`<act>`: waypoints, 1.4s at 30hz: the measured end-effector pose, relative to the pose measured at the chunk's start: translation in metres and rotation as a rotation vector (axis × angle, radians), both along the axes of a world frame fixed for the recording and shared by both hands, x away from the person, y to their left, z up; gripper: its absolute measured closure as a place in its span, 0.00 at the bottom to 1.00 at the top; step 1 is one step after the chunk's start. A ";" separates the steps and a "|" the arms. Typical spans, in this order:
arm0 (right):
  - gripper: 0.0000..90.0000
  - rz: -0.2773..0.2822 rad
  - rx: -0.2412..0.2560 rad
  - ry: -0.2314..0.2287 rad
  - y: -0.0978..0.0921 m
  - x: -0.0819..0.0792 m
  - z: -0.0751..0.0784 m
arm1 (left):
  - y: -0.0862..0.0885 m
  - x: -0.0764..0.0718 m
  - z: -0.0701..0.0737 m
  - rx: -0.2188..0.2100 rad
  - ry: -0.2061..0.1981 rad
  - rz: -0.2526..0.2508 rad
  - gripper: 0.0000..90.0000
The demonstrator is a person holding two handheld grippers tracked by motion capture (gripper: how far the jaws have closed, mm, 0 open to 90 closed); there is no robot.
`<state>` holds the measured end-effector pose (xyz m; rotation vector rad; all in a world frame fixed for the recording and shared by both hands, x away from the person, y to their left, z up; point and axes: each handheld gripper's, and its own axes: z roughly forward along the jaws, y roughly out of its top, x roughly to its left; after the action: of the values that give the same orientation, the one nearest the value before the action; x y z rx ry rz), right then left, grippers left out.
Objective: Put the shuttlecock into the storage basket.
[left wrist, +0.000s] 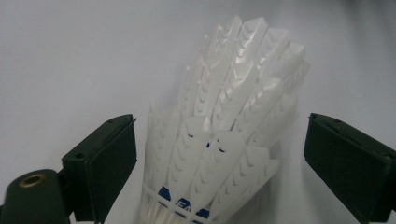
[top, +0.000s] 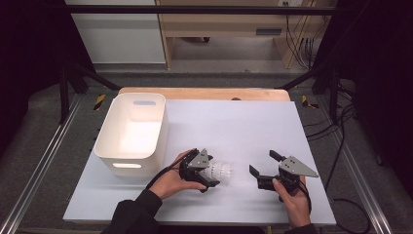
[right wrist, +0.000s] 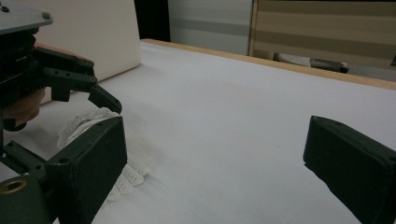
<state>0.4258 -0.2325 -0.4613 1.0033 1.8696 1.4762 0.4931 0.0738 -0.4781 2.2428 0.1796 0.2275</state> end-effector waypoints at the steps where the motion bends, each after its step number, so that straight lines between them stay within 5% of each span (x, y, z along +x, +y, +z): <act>1: 0.07 0.001 0.000 0.001 0.000 0.000 0.000 | 0.000 0.001 -0.001 0.005 -0.001 -0.003 0.11; 7: 0.07 0.001 0.000 0.002 0.000 0.000 0.000 | -0.003 0.000 -0.005 0.037 0.005 -0.026 0.16; 16: 0.07 0.000 0.002 0.001 0.000 0.000 0.000 | -0.008 0.000 -0.005 0.031 0.004 -0.007 0.21; 42: 0.07 0.004 0.005 0.000 0.000 0.000 0.000 | -0.009 -0.010 0.001 0.110 -0.102 -0.015 0.66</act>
<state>0.4257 -0.2327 -0.4610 1.0019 1.8701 1.4840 0.4835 0.0644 -0.4770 2.3341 0.0978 0.3512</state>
